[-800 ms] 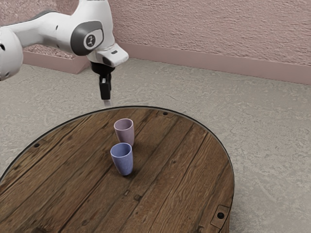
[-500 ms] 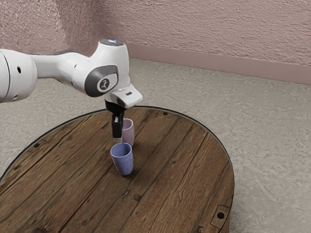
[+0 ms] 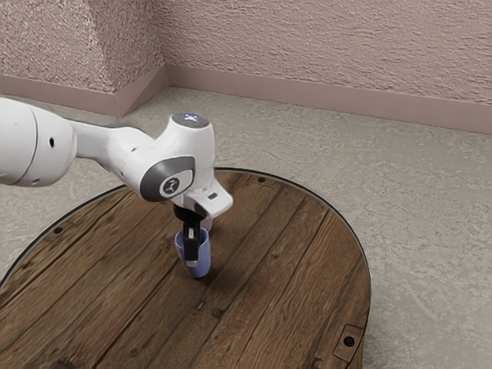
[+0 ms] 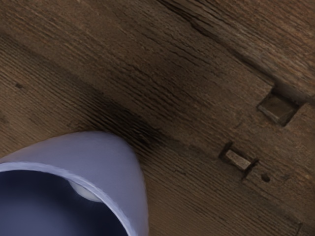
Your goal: Place the right cup onto the left cup
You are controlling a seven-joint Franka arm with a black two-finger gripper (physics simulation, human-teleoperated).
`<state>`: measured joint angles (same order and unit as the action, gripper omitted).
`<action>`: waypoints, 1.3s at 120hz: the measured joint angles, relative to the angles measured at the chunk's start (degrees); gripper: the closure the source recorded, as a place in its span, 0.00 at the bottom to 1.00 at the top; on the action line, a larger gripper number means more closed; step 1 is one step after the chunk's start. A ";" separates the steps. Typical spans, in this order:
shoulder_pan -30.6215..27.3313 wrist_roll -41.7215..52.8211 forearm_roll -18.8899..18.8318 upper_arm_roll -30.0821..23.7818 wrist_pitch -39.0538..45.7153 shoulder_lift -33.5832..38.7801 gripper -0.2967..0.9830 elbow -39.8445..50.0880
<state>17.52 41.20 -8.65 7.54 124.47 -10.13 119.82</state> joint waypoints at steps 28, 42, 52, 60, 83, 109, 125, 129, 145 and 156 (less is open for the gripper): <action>-0.63 -3.49 -1.40 -0.14 1.56 -0.49 0.66 0.89; -0.89 -4.96 -1.58 -0.15 2.05 -0.92 0.75 0.94; -0.90 -6.01 -1.35 -0.15 2.39 -0.85 0.79 1.57; -0.90 -6.84 -1.20 -0.15 2.72 -0.82 0.81 2.00; -0.96 -8.67 -3.50 -0.14 3.81 -0.30 0.83 1.86; -0.82 -10.61 -4.30 -0.04 0.69 4.88 0.84 -0.94; -1.10 -11.40 -3.41 0.52 -4.35 6.06 0.84 -5.86; -1.03 -11.52 -3.01 0.96 -5.48 6.46 0.84 -6.48; -1.36 -11.57 -2.15 3.08 -10.15 6.31 0.84 -11.30; -1.69 -11.16 -2.01 5.07 -13.13 3.34 0.84 -15.93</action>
<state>15.83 30.04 -10.66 12.61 111.34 -6.79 103.89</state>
